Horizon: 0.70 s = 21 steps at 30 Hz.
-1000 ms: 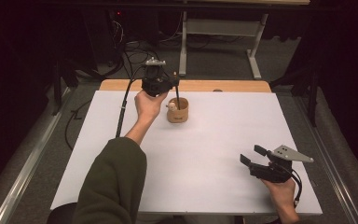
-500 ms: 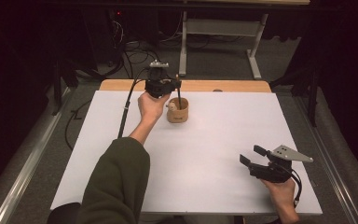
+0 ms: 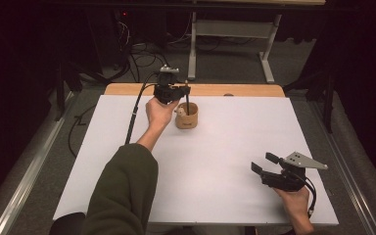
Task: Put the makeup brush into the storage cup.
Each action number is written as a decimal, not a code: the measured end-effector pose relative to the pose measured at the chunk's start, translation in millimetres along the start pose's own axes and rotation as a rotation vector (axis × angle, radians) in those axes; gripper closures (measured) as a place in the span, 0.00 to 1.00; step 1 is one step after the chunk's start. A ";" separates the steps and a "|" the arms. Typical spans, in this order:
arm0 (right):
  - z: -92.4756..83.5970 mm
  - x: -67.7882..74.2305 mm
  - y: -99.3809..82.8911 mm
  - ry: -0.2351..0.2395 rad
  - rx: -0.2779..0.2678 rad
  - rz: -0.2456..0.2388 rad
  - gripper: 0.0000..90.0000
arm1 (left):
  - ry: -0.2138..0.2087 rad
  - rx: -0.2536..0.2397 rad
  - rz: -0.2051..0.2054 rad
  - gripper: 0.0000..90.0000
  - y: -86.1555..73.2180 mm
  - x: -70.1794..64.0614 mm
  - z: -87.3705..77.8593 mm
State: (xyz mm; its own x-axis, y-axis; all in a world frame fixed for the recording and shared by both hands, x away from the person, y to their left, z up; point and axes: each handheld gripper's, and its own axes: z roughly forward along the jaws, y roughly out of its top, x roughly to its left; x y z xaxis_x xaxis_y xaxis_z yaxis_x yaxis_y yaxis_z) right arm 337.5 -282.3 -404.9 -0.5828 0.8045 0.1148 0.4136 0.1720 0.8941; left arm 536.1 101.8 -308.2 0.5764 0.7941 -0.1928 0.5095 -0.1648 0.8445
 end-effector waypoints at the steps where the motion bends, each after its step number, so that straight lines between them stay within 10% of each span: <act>1: 0.1 0.1 0.0 0.000 0.001 -0.001 0.31 | -0.001 0.004 0.001 0.92 -0.4 0.2 0.7; 21: -1.8 -0.9 -0.2 -0.008 -0.008 -0.001 0.31 | -0.012 0.019 0.032 0.51 -10.3 0.7 -11.8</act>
State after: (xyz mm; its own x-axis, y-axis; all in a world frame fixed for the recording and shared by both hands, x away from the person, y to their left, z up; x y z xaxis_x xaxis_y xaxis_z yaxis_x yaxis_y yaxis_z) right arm 336.6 -284.1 -404.4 -0.5773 0.8091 0.1102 0.4077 0.1687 0.8974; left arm 523.7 111.0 -311.1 0.6000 0.7813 -0.1720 0.5026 -0.2009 0.8408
